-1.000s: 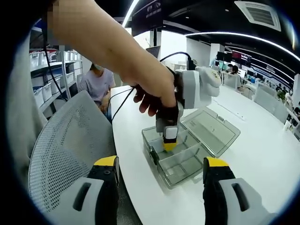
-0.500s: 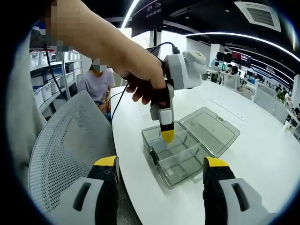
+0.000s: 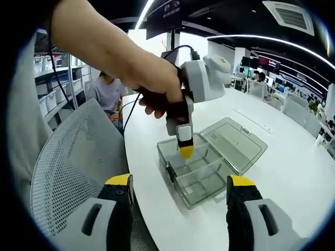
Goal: Insert the divider into the dual guide fixture by aligning both edges with the guide slots and pushing it downward to the bottom, including one-sided entry, uneven engagement, binding, and posture correction.
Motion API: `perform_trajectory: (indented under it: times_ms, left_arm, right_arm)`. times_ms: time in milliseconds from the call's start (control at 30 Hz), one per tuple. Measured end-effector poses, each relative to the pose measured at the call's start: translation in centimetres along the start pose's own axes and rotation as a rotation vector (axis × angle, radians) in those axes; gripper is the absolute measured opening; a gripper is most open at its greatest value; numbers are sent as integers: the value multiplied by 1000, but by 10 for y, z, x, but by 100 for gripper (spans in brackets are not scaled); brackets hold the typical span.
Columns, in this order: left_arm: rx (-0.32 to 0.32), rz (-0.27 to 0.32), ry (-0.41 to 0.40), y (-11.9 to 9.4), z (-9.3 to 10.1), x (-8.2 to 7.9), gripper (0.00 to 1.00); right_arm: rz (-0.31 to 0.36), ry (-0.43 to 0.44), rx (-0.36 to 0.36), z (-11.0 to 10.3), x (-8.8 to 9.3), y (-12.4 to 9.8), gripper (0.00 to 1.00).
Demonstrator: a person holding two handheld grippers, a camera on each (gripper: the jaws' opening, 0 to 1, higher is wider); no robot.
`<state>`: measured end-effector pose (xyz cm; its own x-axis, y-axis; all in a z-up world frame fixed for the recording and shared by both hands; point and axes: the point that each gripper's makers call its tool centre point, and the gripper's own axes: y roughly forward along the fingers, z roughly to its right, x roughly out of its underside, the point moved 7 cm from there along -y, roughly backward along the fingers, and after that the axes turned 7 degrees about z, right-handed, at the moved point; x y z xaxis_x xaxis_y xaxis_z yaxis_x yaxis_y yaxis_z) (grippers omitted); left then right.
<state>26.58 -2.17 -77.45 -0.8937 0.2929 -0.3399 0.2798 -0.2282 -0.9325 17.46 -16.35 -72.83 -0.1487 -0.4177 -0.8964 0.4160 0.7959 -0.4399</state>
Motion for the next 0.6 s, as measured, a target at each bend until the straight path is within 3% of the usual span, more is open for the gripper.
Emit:
perform_trajectory:
  times_ms: [133, 233, 400, 600]
  left_arm:
    - [39, 26, 26, -2, 0, 1, 5]
    - [60, 133, 61, -9, -3, -2, 9]
    - [106, 245, -16, -27, -13, 6, 23]
    - [239, 411, -138, -49, -17, 27, 29]
  right_arm:
    - [-3, 24, -1, 1, 2, -1, 70]
    - [17, 70, 0, 5, 1, -3, 70]
    - [30, 105, -3, 9, 0, -7, 72]
    - [18, 87, -22, 13, 4, -13, 74]
